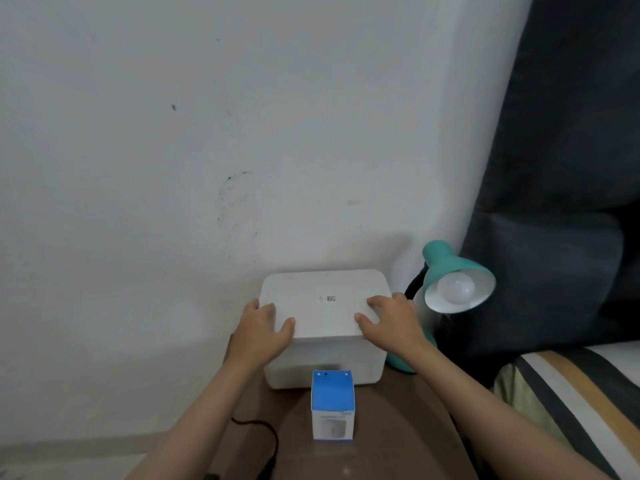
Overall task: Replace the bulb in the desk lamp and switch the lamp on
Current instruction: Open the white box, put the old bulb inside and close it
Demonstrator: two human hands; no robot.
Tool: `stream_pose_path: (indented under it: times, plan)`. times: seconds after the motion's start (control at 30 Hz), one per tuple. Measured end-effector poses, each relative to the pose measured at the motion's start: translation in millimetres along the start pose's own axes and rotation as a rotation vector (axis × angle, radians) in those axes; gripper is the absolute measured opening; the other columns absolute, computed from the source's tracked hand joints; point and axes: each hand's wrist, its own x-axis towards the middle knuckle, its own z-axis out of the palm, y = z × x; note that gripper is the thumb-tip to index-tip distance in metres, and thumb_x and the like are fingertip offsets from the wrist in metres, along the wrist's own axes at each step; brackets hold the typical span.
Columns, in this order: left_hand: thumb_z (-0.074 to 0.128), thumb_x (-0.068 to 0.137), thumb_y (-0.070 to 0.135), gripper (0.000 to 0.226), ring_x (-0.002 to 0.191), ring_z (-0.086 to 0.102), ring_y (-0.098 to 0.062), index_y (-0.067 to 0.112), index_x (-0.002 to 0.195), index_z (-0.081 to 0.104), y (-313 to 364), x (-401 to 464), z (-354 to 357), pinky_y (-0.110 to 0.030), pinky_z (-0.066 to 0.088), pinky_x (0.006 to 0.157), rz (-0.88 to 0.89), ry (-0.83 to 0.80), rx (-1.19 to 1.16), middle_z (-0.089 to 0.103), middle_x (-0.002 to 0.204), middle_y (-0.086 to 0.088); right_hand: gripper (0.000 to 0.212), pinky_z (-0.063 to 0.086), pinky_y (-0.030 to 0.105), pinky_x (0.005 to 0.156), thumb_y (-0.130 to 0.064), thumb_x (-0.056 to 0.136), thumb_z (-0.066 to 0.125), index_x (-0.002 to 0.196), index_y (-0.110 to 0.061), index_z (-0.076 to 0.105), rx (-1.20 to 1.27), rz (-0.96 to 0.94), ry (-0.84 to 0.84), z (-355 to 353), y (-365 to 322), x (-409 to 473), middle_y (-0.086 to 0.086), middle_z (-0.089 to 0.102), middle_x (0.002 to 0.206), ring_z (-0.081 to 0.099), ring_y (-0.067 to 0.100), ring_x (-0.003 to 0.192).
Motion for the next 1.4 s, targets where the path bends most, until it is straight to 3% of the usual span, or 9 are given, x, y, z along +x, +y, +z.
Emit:
stream_pose_path:
  times: [0.13, 0.23, 0.33, 0.4, 0.47, 0.53, 0.73, 1.23, 1.4]
  plan:
    - [0.059, 0.084, 0.037, 0.041, 0.103, 0.052, -0.028, -0.001, 0.102, 0.058, -7, 8, 13, -0.026, 0.037, 0.074, -0.004, 0.017, 0.006, 0.048, 0.115, -0.010, 0.055, 0.034, 0.037, 0.095, -0.050, 0.084, 0.054, 0.127, -0.017, 0.054, -0.022, 0.011, -0.038, 14, 5, 16, 0.016, 0.055, 0.123, 0.037, 0.034, 0.121]
    - [0.057, 0.084, 0.038, 0.036, 0.105, 0.051, -0.028, 0.003, 0.095, 0.056, -14, 11, 21, -0.026, 0.037, 0.073, 0.000, 0.025, 0.028, 0.044, 0.128, -0.015, 0.057, 0.033, 0.038, 0.097, -0.051, 0.085, 0.052, 0.132, -0.018, 0.051, -0.029, 0.014, -0.046, 27, 8, 18, 0.016, 0.053, 0.126, 0.036, 0.034, 0.122]
    - [0.052, 0.087, 0.039, 0.038, 0.127, 0.039, -0.030, 0.008, 0.108, 0.054, -20, 9, 28, -0.030, 0.040, 0.087, -0.012, -0.017, 0.050, 0.030, 0.144, -0.021, 0.055, 0.033, 0.039, 0.100, -0.047, 0.087, 0.051, 0.135, -0.019, 0.046, -0.031, 0.015, -0.031, 34, 7, 14, 0.019, 0.043, 0.129, 0.033, 0.037, 0.122]
    - [0.047, 0.091, 0.039, 0.053, 0.139, 0.022, -0.030, 0.007, 0.132, 0.040, -21, 7, 30, -0.034, 0.033, 0.103, -0.019, -0.039, 0.057, 0.016, 0.152, -0.021, 0.056, 0.031, 0.042, 0.104, -0.047, 0.089, 0.048, 0.138, -0.021, 0.041, -0.057, 0.005, -0.034, 36, 6, 13, 0.023, 0.036, 0.138, 0.029, 0.040, 0.127]
    - [0.040, 0.093, 0.041, 0.063, 0.143, 0.007, -0.028, 0.007, 0.143, 0.022, -23, 9, 33, -0.036, 0.019, 0.113, 0.002, -0.076, 0.116, 0.003, 0.155, -0.018, 0.059, 0.020, 0.047, 0.113, -0.049, 0.092, 0.039, 0.145, -0.026, 0.029, -0.116, -0.008, -0.094, 39, 7, 16, 0.025, 0.015, 0.153, 0.017, 0.043, 0.138]
    - [0.032, 0.095, 0.043, 0.066, 0.143, -0.001, -0.028, 0.007, 0.146, 0.011, -26, 15, 34, -0.039, 0.010, 0.116, 0.035, -0.134, 0.226, -0.003, 0.156, -0.014, 0.062, 0.009, 0.051, 0.117, -0.053, 0.093, 0.030, 0.148, -0.031, 0.015, -0.199, -0.039, -0.168, 41, 10, 22, 0.016, -0.003, 0.159, 0.001, 0.043, 0.144]
    - [0.028, 0.090, 0.057, 0.079, 0.143, -0.009, -0.025, 0.009, 0.146, -0.001, -26, 36, 32, -0.045, 0.001, 0.116, 0.063, -0.271, 0.396, -0.010, 0.156, -0.009, 0.076, 0.000, 0.055, 0.117, -0.068, 0.087, 0.020, 0.149, -0.031, -0.001, -0.356, -0.096, -0.232, 46, 6, 48, 0.010, -0.013, 0.159, -0.015, 0.025, 0.146]
    - [0.036, 0.081, 0.070, 0.097, 0.144, -0.002, -0.022, 0.005, 0.145, 0.004, -26, 65, 38, -0.046, 0.004, 0.116, 0.076, -0.296, 0.410, -0.001, 0.157, -0.010, 0.089, 0.007, 0.057, 0.116, -0.082, 0.075, 0.028, 0.148, -0.034, 0.010, -0.304, -0.119, -0.203, 50, 5, 73, 0.004, -0.005, 0.161, -0.007, 0.019, 0.148]
    - [0.029, 0.084, 0.069, 0.094, 0.144, 0.000, -0.024, 0.003, 0.145, 0.003, -16, 60, 29, -0.046, 0.000, 0.116, 0.053, -0.313, 0.456, 0.002, 0.156, -0.013, 0.074, 0.009, 0.056, 0.115, -0.067, 0.085, 0.036, 0.140, -0.017, 0.037, -0.291, -0.178, -0.055, 46, 0, 65, 0.013, 0.022, 0.156, 0.016, 0.024, 0.145]
